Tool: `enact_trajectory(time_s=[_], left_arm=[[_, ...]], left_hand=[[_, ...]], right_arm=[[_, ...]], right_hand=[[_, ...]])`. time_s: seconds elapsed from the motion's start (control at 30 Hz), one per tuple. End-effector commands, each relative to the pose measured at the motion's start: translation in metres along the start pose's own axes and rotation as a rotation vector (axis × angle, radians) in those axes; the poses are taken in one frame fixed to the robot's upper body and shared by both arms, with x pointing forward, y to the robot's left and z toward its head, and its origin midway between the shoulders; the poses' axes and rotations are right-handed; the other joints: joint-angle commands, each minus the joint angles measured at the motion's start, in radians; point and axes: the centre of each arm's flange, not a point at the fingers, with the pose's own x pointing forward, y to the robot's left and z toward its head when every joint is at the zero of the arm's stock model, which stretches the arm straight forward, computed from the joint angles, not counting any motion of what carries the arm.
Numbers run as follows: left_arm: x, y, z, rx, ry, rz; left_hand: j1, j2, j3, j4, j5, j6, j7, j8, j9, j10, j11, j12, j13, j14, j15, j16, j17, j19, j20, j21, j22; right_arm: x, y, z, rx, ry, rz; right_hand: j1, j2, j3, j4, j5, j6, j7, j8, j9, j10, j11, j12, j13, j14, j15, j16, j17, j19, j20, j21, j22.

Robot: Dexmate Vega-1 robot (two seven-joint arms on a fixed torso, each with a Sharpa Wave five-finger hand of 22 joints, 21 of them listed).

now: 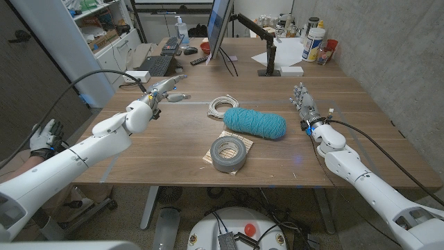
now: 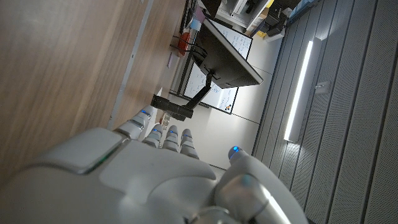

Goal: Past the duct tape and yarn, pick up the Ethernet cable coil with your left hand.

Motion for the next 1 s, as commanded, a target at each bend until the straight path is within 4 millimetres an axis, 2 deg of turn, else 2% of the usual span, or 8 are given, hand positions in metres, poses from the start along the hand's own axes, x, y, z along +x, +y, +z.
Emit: enact_trajectory(time_s=[0.03,0.23,0.43,0.57,0.7,1.0], left_arm=[[-0.003,0.003,-0.001,0.018,0.018,0.016],[-0.001,0.002,-0.001,0.053,0.036,0.008],[0.0,0.0,0.002,0.062,0.047,0.04],[0.001,0.001,0.002,0.066,0.046,0.051],[0.004,0.002,0.005,0.072,0.06,0.03],[0.012,0.004,0.01,0.065,0.062,-0.028]], left_hand=[[0.014,-0.004,-0.016,0.002,0.004,0.02,0.009,0.008,0.005,0.037,-0.012,0.014,0.007,0.03,-0.056,0.009,0.003,0.018,-0.004,-0.001,0.003],[0.017,-0.004,-0.03,0.004,0.004,0.041,0.023,0.012,0.006,0.059,-0.014,0.021,0.011,0.051,-0.065,0.011,0.004,0.03,-0.006,-0.003,0.004],[0.03,-0.005,-0.046,0.002,0.007,0.081,0.045,0.024,0.01,0.088,-0.03,0.029,0.017,0.078,-0.074,0.012,0.005,0.05,-0.008,-0.005,0.005],[0.048,0.0,-0.057,0.001,0.008,0.11,0.038,0.033,0.014,0.118,-0.04,0.04,0.025,0.114,-0.088,0.019,0.007,0.062,-0.014,-0.008,0.006],[0.051,0.002,-0.06,0.001,0.009,0.113,0.043,0.035,0.015,0.119,-0.038,0.04,0.027,0.116,-0.088,0.018,0.008,0.063,-0.016,-0.009,0.006],[0.015,-0.027,-0.105,0.015,0.011,0.089,0.056,0.021,0.019,0.096,-0.028,0.03,0.037,0.097,-0.075,0.004,0.011,0.048,-0.006,-0.022,0.007]], right_arm=[[-0.001,-0.001,0.0,0.002,0.003,-0.003],[-0.001,-0.001,0.0,0.001,0.002,-0.003],[-0.001,-0.001,0.0,0.001,0.0,-0.004],[-0.001,-0.001,0.0,0.001,0.0,-0.005],[-0.001,-0.001,0.0,0.003,0.002,-0.006],[-0.001,-0.001,0.0,-0.002,0.0,-0.002]], right_hand=[[0.005,0.096,0.008,-0.003,0.003,0.004,-0.008,0.002,0.005,-0.001,-0.003,-0.002,0.003,-0.008,-0.029,0.004,-0.001,-0.001,0.002,0.006,0.004],[0.006,0.099,0.011,-0.002,0.003,0.004,-0.008,0.002,0.005,-0.001,-0.005,-0.002,0.003,-0.008,-0.029,0.004,-0.001,-0.001,0.001,0.006,0.004],[0.006,0.102,0.013,-0.002,0.003,0.005,-0.008,0.002,0.005,-0.001,-0.005,-0.002,0.003,-0.008,-0.029,0.004,-0.001,-0.001,0.001,0.006,0.004],[0.006,0.102,0.014,-0.002,0.003,0.004,-0.008,0.002,0.005,-0.001,-0.005,-0.002,0.003,-0.009,-0.028,0.004,-0.001,-0.001,0.001,0.006,0.004],[0.007,0.103,0.015,-0.002,0.003,0.004,-0.008,0.002,0.005,-0.001,-0.006,-0.002,0.003,-0.009,-0.029,0.004,-0.001,-0.001,0.001,0.006,0.004],[0.007,0.104,0.018,-0.002,0.003,0.004,-0.009,0.001,0.005,-0.001,-0.006,-0.002,0.003,-0.009,-0.029,0.004,0.0,-0.002,0.0,0.006,0.004]])
